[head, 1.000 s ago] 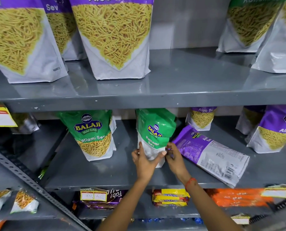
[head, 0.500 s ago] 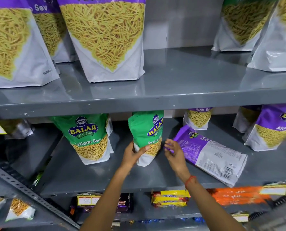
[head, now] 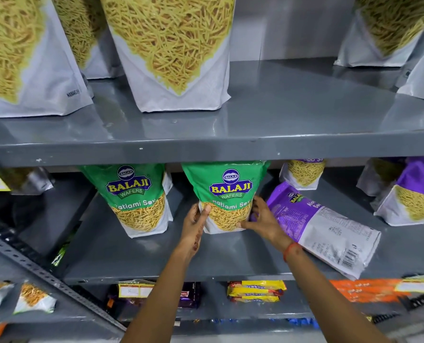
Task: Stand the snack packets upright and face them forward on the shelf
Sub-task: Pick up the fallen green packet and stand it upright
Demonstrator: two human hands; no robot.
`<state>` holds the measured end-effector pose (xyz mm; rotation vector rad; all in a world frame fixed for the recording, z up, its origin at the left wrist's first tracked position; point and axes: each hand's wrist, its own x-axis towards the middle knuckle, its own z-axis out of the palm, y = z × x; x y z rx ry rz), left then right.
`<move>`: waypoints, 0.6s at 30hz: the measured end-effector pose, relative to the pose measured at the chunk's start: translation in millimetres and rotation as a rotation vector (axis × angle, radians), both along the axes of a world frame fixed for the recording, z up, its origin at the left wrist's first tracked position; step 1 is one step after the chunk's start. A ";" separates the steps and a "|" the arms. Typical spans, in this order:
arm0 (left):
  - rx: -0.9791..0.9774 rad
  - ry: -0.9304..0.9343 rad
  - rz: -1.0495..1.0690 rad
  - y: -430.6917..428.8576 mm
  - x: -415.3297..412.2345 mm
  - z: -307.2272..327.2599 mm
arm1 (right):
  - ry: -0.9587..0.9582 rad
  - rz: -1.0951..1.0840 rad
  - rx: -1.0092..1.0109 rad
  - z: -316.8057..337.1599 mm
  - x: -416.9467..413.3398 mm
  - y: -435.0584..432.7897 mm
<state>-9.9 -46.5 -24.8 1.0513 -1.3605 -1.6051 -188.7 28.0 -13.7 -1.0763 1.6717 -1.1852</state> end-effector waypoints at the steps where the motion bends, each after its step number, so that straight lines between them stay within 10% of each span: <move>1: -0.013 -0.012 -0.002 -1.2 -0.2 -1.0 | 0.019 -0.030 -0.007 -3.4 2.2 0.4; 9: -0.085 -0.116 0.024 22.7 7.7 6.5 | -0.014 -0.124 -0.046 2.5 19.9 14.6; 18: -0.606 -0.541 0.273 93.9 -33.0 -5.5 | 0.501 -0.509 -0.410 4.6 13.6 56.6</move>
